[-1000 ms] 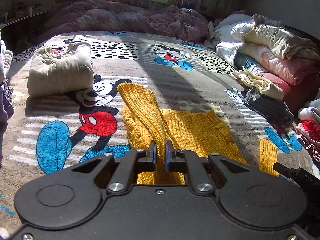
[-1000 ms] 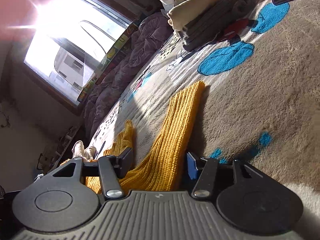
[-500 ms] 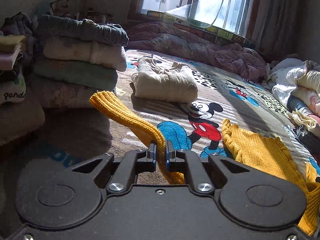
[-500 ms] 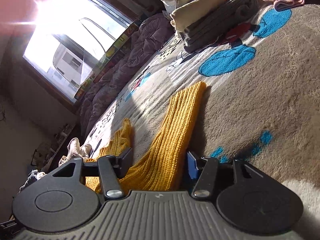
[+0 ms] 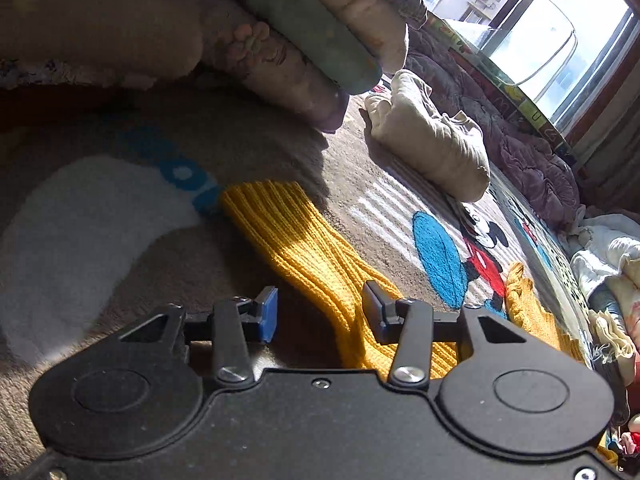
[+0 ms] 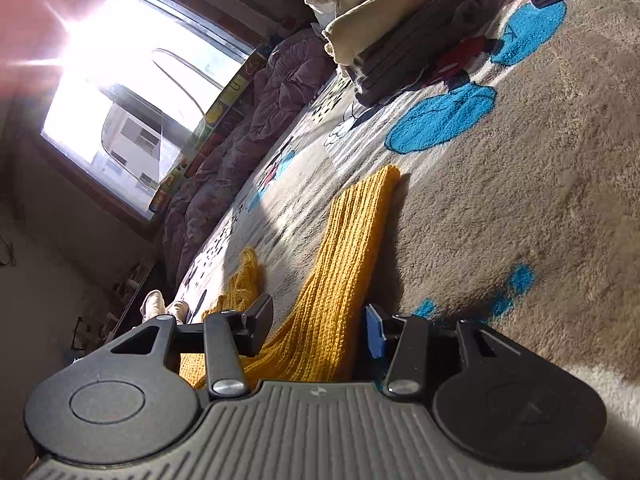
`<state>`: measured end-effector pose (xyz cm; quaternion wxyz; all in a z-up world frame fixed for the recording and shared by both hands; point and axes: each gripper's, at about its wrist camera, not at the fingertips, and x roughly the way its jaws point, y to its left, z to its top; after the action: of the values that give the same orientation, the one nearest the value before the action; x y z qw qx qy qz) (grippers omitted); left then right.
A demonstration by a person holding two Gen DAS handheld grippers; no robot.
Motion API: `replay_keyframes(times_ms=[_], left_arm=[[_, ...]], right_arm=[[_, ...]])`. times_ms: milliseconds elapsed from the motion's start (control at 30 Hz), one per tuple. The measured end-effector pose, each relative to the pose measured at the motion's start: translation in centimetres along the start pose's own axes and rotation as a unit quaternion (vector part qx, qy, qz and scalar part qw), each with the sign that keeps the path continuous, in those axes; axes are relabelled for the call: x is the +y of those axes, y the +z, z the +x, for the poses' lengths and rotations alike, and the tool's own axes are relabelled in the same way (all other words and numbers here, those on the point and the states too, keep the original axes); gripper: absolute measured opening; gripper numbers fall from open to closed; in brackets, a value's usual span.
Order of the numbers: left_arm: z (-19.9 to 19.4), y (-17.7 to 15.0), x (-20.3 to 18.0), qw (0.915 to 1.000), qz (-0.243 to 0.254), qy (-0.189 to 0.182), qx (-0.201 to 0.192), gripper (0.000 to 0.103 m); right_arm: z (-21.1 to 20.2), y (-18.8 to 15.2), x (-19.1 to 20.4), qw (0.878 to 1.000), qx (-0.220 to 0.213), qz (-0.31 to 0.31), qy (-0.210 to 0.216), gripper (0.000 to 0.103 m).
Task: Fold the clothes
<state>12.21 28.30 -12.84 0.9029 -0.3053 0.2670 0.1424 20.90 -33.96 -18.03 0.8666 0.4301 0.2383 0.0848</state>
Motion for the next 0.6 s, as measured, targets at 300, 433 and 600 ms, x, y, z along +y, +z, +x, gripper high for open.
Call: replay_keyframes(times_ms=[300, 433, 600], left_arm=[[0.4, -0.5, 0.3, 0.9997, 0.003, 0.009, -0.023, 0.043], [0.4, -0.7, 0.4, 0.9996, 0.000, 0.008, -0.028, 0.046], [0.4, -0.8, -0.4, 0.9994, 0.018, 0.013, -0.027, 0.054]], right_arm=[[-2.9, 1.1, 1.6, 0.997, -0.055, -0.054, 0.002, 0.010], [-7.1, 1.8, 1.7, 0.990, -0.105, -0.080, -0.046, 0.009], [-7.2, 2.0, -1.2, 0.988, -0.065, -0.039, -0.131, 0.021]])
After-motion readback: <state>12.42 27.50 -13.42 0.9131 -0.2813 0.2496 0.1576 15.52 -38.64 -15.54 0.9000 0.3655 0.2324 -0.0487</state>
